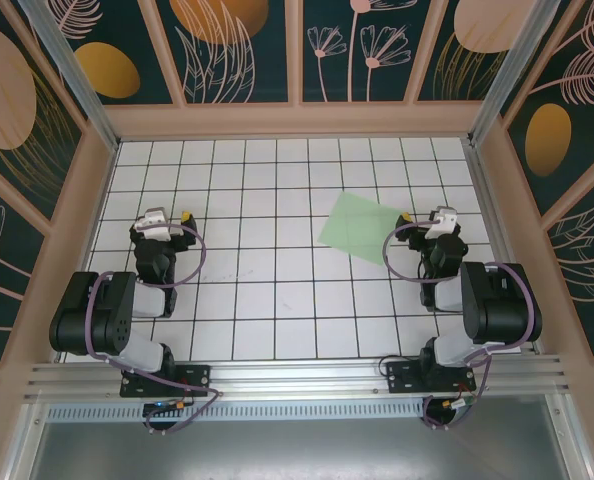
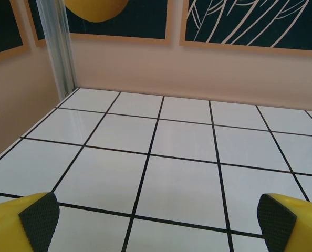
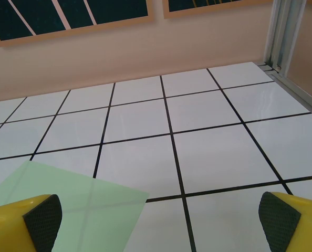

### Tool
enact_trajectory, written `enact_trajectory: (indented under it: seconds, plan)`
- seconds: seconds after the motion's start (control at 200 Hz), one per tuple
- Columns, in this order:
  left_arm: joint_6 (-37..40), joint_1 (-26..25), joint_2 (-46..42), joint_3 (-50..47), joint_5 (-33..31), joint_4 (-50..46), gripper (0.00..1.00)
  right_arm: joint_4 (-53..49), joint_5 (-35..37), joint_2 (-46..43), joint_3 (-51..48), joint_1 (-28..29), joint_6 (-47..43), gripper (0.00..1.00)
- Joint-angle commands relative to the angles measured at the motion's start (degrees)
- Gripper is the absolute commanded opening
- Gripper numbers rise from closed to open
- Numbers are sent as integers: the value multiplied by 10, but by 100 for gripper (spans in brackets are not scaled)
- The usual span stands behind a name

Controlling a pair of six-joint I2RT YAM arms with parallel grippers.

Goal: Fold a paper plane with a square sheet of paper (pick it up from the middle)
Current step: Move the square sheet of paper to the center of the table.

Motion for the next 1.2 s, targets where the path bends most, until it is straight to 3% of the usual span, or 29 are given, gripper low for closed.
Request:
enact_trajectory:
  seconds: [0.0, 0.796, 0.966, 1.081, 1.196]
  plan:
    - [7, 4, 2, 7, 8, 8, 99, 8, -13, 5, 6, -4, -8, 99]
    - [6, 4, 1, 4, 8, 11, 99, 7, -10, 3, 5, -3, -10, 99]
    - [-17, 4, -35, 1, -53, -8, 98, -138, 33, -59, 63, 18, -18, 99]
    - [-23, 4, -81, 35, -64, -113, 99, -273, 55, -112, 123, 36, -3, 99]
    - [-67, 4, -161, 75, -89, -259, 98, -429, 37, -114, 216, 55, 69, 99]
